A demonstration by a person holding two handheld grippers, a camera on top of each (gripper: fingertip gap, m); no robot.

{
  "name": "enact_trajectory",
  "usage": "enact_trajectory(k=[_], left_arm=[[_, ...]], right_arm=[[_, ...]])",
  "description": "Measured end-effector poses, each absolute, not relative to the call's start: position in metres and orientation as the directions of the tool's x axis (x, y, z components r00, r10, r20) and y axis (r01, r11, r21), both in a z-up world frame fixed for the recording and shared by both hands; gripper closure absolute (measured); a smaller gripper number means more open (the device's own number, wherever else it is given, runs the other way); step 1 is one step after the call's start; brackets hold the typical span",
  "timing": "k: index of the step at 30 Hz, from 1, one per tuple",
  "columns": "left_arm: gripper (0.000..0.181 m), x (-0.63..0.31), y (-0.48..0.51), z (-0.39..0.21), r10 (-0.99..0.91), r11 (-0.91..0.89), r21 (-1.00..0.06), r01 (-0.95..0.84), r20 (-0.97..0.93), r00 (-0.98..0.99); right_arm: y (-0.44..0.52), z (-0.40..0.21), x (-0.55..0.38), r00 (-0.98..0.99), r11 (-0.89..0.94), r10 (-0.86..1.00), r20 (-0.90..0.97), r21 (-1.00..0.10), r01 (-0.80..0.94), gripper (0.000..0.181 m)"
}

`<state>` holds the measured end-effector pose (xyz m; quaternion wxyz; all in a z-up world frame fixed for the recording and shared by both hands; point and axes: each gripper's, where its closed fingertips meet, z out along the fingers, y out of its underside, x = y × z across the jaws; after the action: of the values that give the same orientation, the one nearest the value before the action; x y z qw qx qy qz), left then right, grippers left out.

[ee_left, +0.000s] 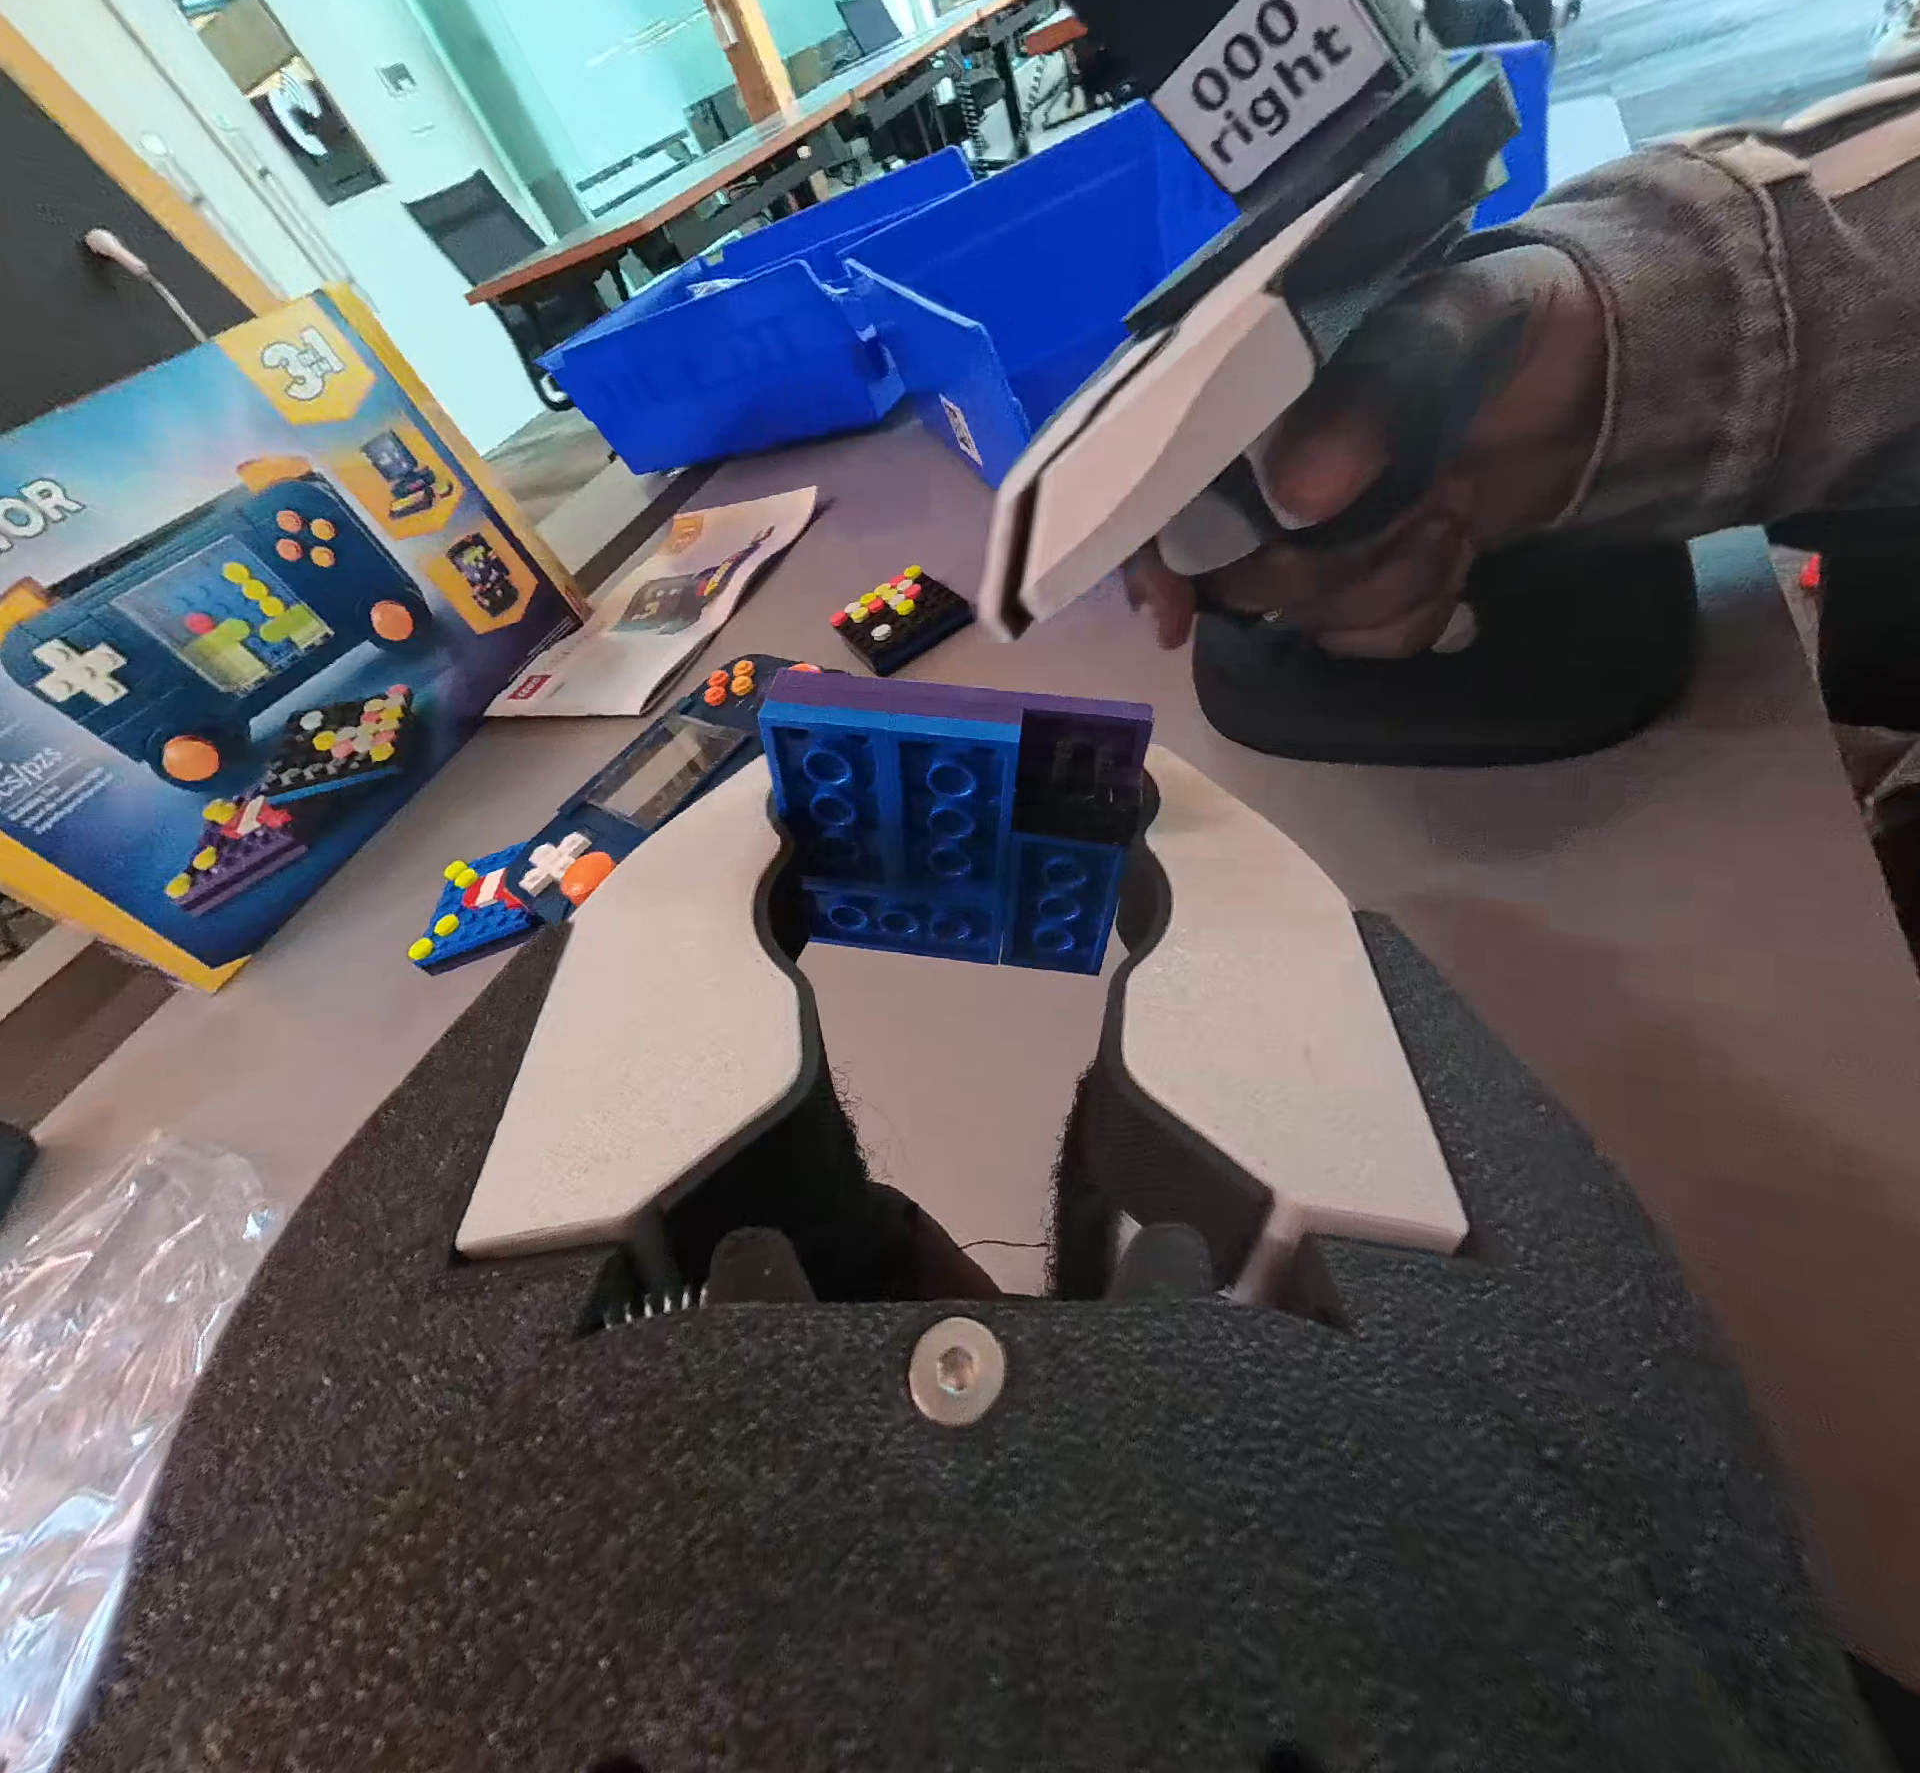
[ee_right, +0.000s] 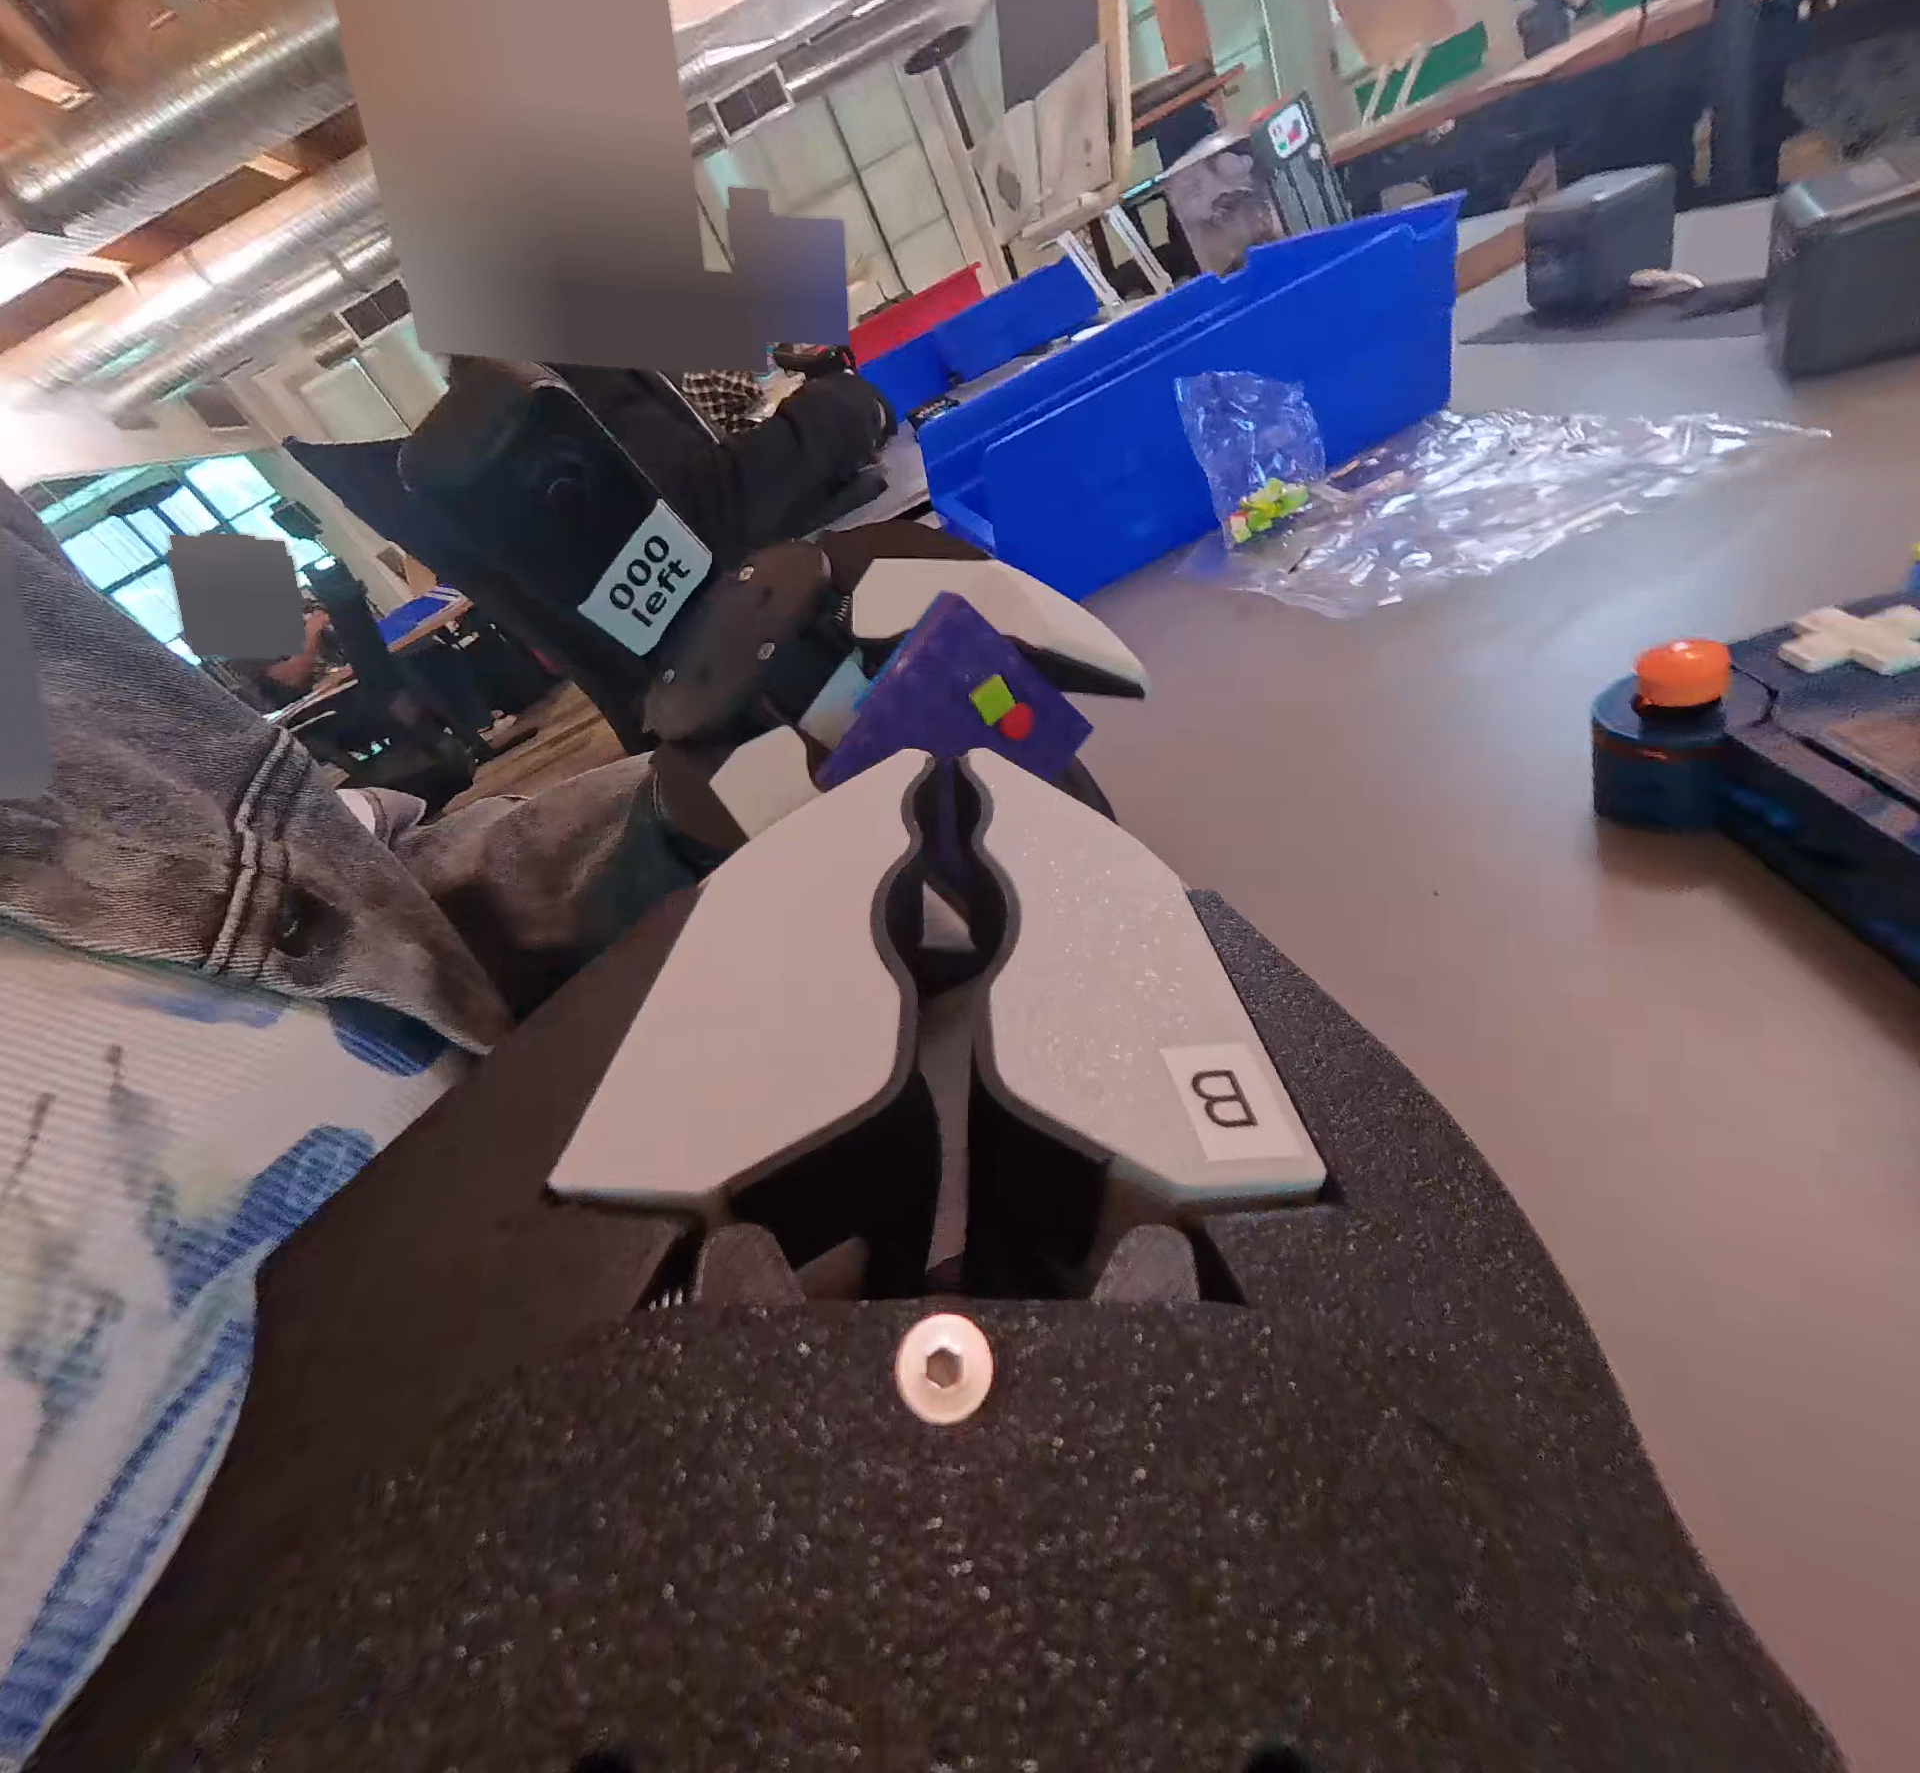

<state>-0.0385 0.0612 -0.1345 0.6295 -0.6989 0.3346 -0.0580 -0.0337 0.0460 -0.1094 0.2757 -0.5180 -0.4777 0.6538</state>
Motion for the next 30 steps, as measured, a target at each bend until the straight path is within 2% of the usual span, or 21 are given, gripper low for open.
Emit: enact_trajectory(k=[9,20,30], left_arm=[[0.123,-0.023,0.051,-0.131,-0.6,0.07,-0.925,-0.374,-0.339,0.724],[0.123,-0.014,0.04,-0.136,-0.693,0.074,-0.931,-0.356,-0.305,0.653],[0.124,-0.014,0.041,-0.146,-0.69,0.036,-0.92,-0.39,-0.305,0.656]], right_arm=[[0.033,-0.111,-0.047,-0.359,-0.419,0.819,-0.447,-0.894,0.157,0.169],[0.024,-0.115,-0.044,-0.403,-0.377,0.813,-0.421,-0.907,0.187,0.174],[0.026,-0.126,-0.044,-0.319,-0.252,0.893,-0.317,-0.94,0.229,0.174]])
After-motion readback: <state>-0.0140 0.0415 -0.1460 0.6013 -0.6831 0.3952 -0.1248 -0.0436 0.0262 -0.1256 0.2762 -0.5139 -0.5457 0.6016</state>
